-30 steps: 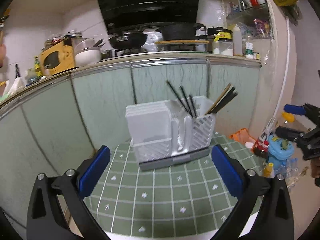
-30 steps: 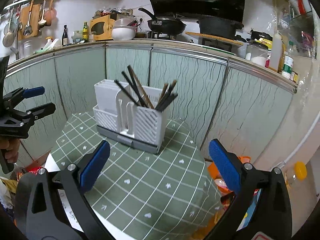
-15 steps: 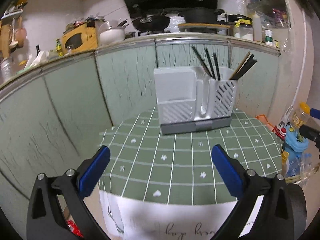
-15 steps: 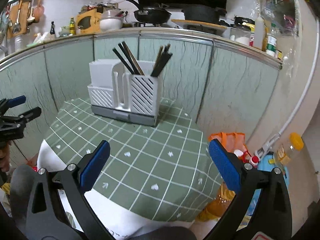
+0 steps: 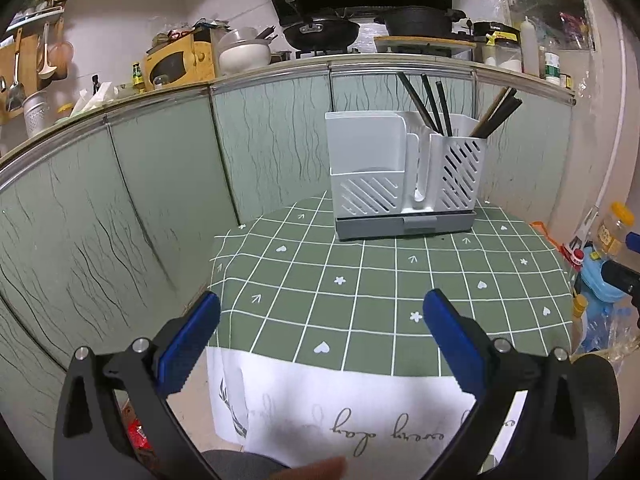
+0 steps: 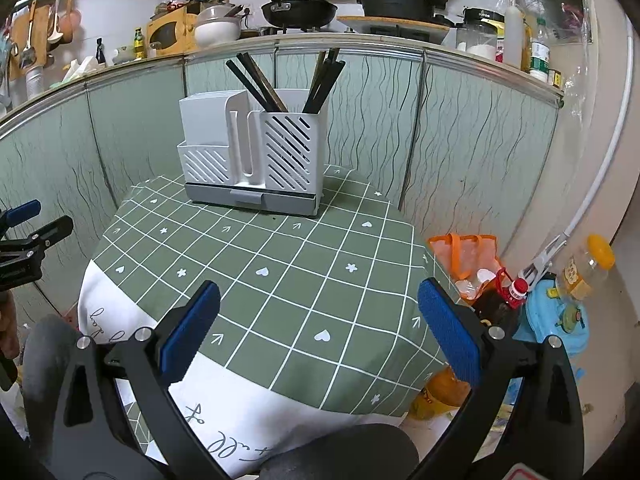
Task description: Organize utensils
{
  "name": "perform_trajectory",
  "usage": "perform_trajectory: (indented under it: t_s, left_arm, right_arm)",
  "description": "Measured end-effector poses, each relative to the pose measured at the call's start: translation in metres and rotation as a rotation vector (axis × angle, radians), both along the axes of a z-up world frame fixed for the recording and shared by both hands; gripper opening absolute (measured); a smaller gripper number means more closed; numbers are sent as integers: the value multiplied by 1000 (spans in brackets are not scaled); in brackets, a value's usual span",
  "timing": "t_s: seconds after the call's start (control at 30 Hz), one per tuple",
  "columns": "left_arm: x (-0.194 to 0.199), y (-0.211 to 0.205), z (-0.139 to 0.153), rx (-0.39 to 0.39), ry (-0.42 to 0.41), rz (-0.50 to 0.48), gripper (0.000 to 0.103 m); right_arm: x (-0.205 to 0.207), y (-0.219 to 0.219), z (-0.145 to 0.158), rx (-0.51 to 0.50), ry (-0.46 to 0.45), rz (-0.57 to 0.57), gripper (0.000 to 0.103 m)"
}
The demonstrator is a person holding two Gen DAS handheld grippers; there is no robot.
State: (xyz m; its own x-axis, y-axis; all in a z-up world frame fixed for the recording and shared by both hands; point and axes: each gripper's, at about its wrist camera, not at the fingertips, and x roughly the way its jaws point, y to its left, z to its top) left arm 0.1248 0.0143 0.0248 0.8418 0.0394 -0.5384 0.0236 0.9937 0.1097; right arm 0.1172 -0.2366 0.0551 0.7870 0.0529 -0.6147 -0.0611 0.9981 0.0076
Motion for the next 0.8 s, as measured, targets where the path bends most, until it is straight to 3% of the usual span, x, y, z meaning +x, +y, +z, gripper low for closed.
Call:
perform_trajectory:
  t_s: [0.8]
  left_arm:
    - [-4, -4, -5, -21, 45, -8, 99]
  right_arm:
    - [-2, 2, -4, 9, 23, -6, 95]
